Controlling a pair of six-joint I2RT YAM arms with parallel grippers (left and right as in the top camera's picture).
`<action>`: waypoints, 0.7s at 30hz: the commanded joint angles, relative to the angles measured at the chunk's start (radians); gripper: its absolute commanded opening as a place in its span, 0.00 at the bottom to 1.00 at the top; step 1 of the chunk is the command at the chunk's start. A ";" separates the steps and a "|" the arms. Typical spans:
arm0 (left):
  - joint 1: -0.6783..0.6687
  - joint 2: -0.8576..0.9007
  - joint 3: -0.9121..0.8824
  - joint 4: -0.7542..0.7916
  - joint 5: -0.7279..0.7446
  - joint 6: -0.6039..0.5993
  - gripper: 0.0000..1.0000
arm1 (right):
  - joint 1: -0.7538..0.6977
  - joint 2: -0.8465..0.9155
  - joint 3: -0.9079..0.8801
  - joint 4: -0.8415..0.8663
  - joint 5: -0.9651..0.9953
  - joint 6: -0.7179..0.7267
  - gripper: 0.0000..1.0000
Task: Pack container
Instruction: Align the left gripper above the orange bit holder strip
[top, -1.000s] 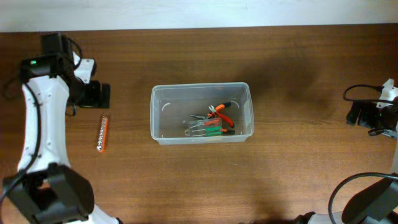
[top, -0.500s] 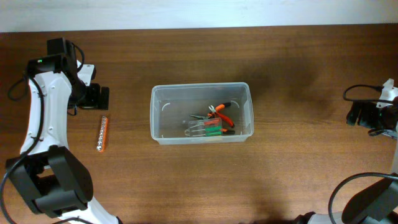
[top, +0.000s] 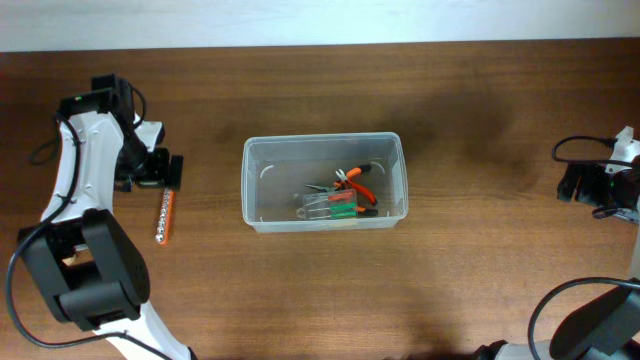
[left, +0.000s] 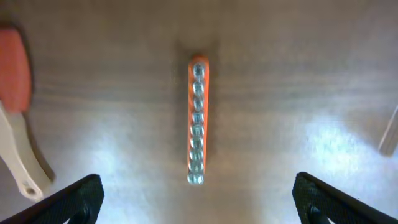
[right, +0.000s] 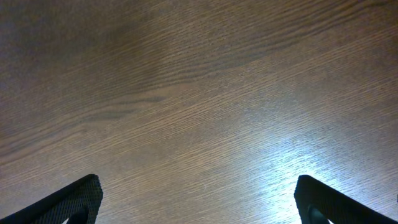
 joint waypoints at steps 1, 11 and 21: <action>0.036 0.007 -0.024 -0.032 0.038 0.005 0.99 | -0.001 -0.008 -0.001 0.000 -0.010 0.011 0.99; 0.156 -0.086 -0.027 -0.079 0.154 0.014 0.99 | -0.001 -0.008 -0.001 0.000 -0.010 0.011 0.99; 0.123 -0.460 -0.279 0.075 0.100 0.021 0.99 | -0.001 -0.008 -0.001 0.000 -0.010 0.011 0.99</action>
